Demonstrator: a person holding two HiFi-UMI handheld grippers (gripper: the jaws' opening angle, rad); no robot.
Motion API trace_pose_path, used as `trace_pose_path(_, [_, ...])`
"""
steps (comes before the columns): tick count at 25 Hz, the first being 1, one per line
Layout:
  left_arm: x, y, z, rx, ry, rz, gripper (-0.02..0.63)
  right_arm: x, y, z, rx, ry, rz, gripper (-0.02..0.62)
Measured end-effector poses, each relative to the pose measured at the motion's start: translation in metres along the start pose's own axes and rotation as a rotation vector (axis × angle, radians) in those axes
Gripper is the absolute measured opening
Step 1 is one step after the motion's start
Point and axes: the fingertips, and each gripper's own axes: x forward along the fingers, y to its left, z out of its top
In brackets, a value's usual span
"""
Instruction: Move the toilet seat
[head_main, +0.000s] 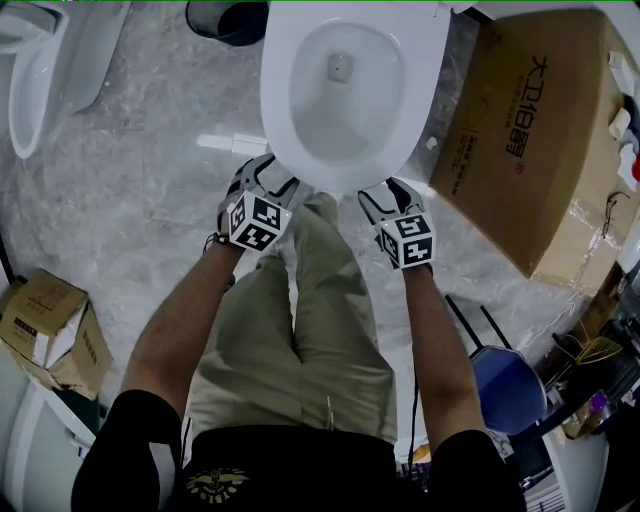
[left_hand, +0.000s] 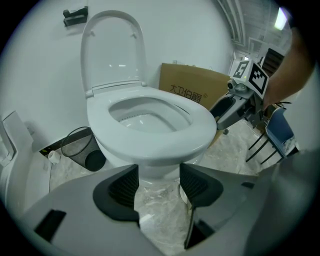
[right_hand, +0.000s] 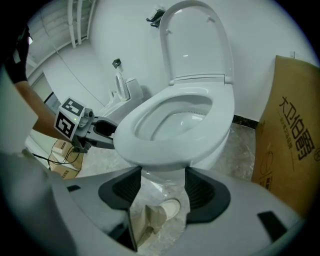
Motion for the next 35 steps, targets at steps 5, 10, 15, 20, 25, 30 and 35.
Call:
trace_pose_path(5, [-0.016,0.0,0.012,-0.037,0.007,0.001,0.256,-0.016,0.005,0.012,0.013,-0.005,0.015,0.268])
trace_pose_path(10, [-0.038,0.002,0.031,-0.052,-0.008,0.009,0.258,-0.038,0.012,0.03,0.031,-0.027,0.037,0.268])
trace_pose_path(15, [-0.058,0.002,0.053,-0.084,-0.024,0.033,0.258,-0.061,0.016,0.048,0.054,-0.041,0.06,0.268])
trace_pose_path(20, [-0.074,0.005,0.073,-0.097,-0.033,0.039,0.258,-0.08,0.018,0.066,0.063,-0.057,0.069,0.268])
trace_pose_path(25, [-0.089,0.01,0.09,-0.125,-0.043,0.048,0.258,-0.095,0.021,0.082,0.036,-0.046,0.059,0.268])
trace_pose_path(30, [-0.104,0.016,0.107,-0.169,-0.068,0.057,0.257,-0.11,0.025,0.095,-0.147,-0.001,-0.031,0.268])
trace_pose_path(35, [-0.115,0.02,0.125,-0.186,-0.065,0.064,0.256,-0.136,0.023,0.124,-0.224,-0.051,-0.105,0.27])
